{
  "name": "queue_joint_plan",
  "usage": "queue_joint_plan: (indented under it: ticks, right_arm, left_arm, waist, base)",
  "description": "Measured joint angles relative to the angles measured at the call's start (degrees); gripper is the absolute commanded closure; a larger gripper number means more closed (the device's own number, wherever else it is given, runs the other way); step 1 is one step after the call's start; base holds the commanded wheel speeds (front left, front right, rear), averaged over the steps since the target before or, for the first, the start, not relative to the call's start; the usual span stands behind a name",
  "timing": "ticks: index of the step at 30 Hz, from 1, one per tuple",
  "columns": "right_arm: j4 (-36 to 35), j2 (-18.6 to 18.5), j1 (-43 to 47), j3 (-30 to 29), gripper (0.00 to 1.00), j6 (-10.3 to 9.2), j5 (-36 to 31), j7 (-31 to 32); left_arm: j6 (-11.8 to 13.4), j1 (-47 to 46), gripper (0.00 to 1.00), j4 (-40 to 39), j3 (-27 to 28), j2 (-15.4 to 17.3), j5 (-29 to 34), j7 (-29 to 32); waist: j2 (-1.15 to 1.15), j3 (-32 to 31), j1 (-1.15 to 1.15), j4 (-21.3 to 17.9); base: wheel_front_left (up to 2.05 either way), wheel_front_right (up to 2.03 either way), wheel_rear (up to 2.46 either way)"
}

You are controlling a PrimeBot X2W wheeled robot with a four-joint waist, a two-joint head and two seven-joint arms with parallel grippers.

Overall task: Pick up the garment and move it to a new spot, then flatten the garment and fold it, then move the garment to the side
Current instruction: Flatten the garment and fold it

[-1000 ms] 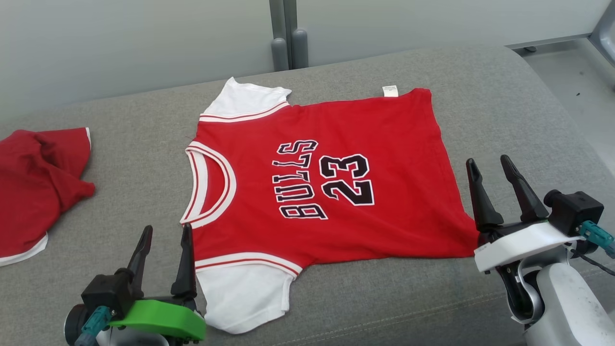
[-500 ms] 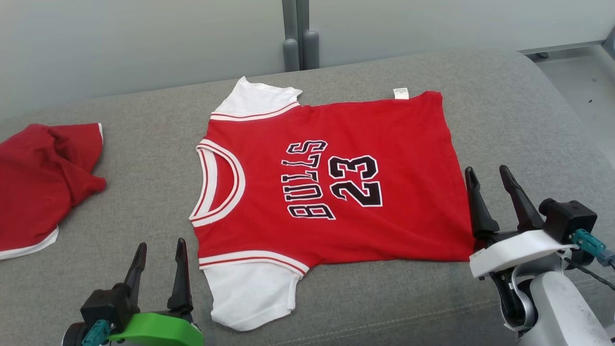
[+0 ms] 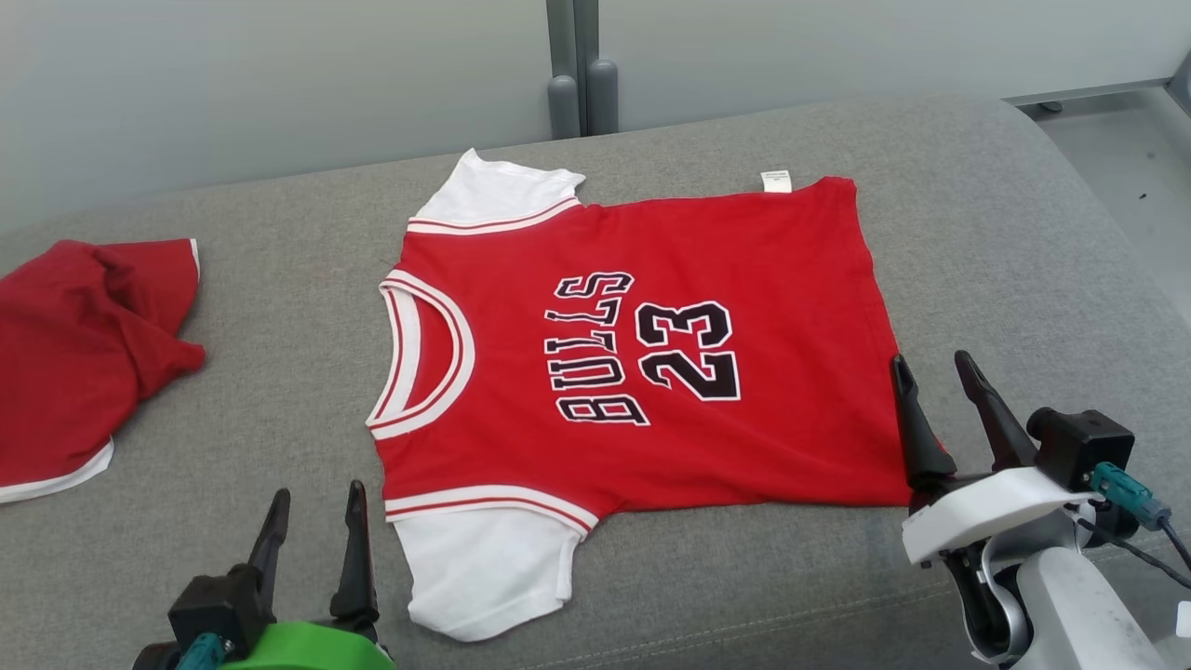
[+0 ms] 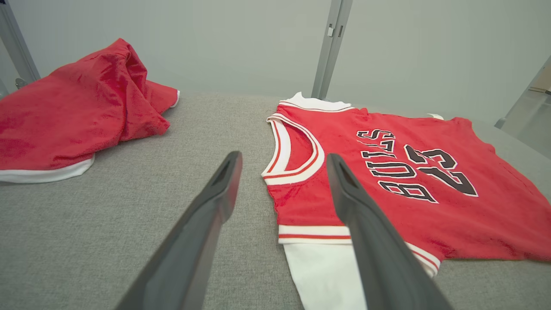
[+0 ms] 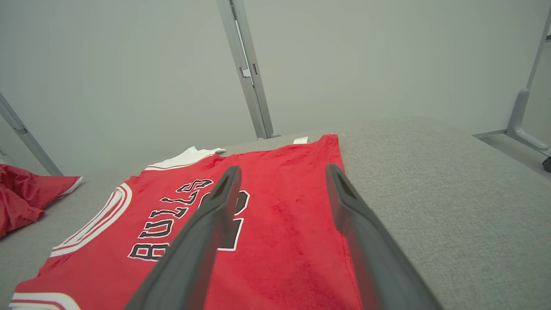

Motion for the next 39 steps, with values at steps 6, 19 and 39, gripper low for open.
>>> queue_joint_plan:
  ticks: [6, 19, 39]
  right_arm:
    - [2.2, -0.5, 1.2, 0.2, 0.00, 0.00, -0.2, 0.6]
    - [5.1, -2.3, 3.4, -1.2, 0.00, -0.01, 0.1, 2.1]
    - [6.0, -3.6, 4.8, -2.1, 0.00, 0.07, 0.7, 2.5]
  left_arm:
    - [0.0, 3.0, 0.00, 3.0, -2.3, 0.0, -0.1, 2.8]
    - [-2.4, 5.5, 0.00, 4.7, -5.3, 0.7, -1.1, 8.2]
    - [-7.9, 5.6, 0.00, 6.9, -8.7, 3.3, -1.9, 11.2]
  waist:
    - [0.00, 0.3, 0.00, 0.0]
    - [0.00, 2.5, 0.00, 0.5]
    - [0.00, 3.8, 0.00, -0.1]
  base:
    - [0.00, 0.00, 0.00]
    - [0.00, 0.00, 0.00]
    - [0.00, 0.00, 0.00]
